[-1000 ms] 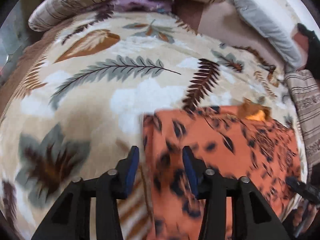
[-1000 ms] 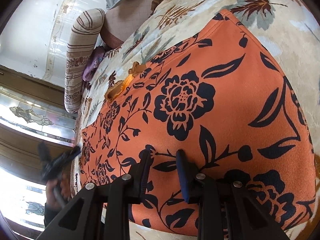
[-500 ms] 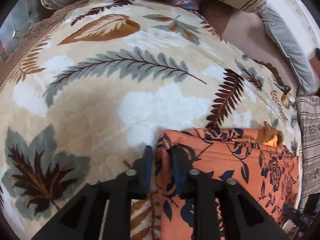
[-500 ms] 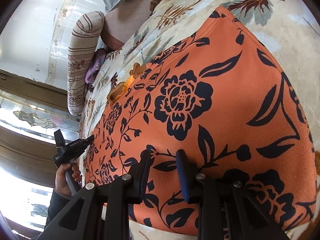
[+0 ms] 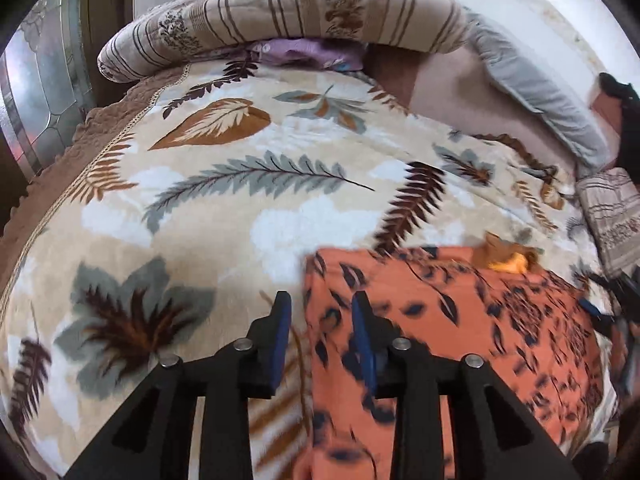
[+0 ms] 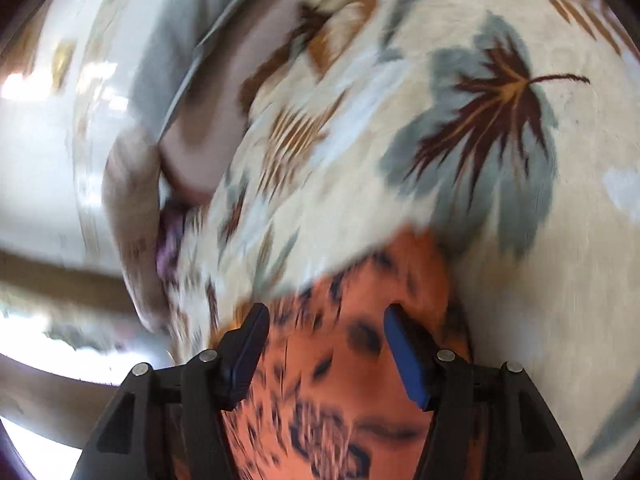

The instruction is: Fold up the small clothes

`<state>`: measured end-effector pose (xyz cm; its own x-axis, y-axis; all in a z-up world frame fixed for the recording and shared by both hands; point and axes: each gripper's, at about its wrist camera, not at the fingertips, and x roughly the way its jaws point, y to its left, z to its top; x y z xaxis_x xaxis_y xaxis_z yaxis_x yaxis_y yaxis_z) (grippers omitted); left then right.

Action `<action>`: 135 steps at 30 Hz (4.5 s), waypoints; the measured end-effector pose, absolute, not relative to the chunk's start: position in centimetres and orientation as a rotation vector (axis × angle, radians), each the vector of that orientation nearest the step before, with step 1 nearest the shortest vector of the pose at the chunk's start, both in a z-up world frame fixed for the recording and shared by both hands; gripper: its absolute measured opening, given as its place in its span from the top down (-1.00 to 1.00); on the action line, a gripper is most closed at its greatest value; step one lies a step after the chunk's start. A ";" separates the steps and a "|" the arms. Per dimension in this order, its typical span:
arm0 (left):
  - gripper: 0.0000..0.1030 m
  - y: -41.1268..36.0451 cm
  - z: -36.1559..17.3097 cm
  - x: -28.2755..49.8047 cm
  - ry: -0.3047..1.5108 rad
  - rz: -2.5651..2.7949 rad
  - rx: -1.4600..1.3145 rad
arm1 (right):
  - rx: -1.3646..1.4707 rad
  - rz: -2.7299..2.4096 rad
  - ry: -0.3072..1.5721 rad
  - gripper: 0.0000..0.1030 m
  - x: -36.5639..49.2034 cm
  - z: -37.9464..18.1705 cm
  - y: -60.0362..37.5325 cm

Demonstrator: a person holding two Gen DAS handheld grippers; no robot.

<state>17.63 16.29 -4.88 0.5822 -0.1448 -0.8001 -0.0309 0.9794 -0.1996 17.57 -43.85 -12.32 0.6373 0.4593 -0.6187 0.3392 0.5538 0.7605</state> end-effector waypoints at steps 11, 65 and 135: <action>-0.01 12.2 -5.4 10.2 0.933 -0.113 -0.198 | 0.857 0.157 0.830 -0.26 6.9 -6.4 -38.5; -0.27 9.8 -5.7 3.4 0.970 -0.066 -0.181 | 0.930 0.085 0.887 -0.41 0.9 -12.6 -35.0; -0.33 5.7 -6.7 4.8 0.961 -0.065 -0.119 | 1.080 -0.037 0.839 -0.45 0.1 -13.5 -37.5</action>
<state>4.79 5.72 -6.68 0.5711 -0.1081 -0.8138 0.0028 0.9915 -0.1298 0.11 -37.54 -13.47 0.6990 0.3602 -0.6177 0.4129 0.5020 0.7599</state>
